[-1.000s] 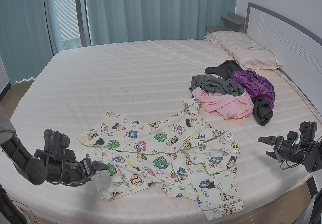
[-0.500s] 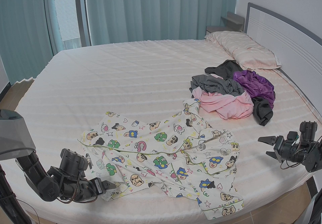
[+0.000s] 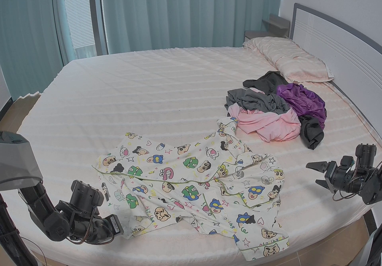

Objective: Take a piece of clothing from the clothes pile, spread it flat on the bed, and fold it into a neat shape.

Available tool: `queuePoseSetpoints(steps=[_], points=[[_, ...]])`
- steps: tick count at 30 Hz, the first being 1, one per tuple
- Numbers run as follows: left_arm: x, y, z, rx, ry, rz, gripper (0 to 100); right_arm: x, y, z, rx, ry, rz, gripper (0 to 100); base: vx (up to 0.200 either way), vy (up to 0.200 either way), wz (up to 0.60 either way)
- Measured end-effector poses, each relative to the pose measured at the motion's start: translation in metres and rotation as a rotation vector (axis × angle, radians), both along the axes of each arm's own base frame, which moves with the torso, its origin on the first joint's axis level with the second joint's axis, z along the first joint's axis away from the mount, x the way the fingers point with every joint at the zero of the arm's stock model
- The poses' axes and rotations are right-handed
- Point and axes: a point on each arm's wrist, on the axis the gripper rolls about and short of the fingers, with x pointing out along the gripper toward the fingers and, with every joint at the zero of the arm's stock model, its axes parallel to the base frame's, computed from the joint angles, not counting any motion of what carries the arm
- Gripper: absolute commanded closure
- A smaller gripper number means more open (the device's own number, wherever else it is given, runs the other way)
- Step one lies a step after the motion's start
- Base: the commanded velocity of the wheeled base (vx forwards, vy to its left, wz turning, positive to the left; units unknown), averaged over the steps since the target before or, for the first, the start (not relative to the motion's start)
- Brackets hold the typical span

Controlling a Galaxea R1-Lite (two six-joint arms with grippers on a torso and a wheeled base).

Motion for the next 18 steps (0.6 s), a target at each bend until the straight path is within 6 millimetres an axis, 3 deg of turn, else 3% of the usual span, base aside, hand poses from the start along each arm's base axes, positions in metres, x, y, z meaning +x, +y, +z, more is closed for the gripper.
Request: queuePoseSetpoints(steps=[18], points=[[-0.034,0.039,0.003,0.086,0.062,0.016,100,-0.001,0.0,0.002,0.001,-0.006,-0.001,0,0.0,0.0,0.0]])
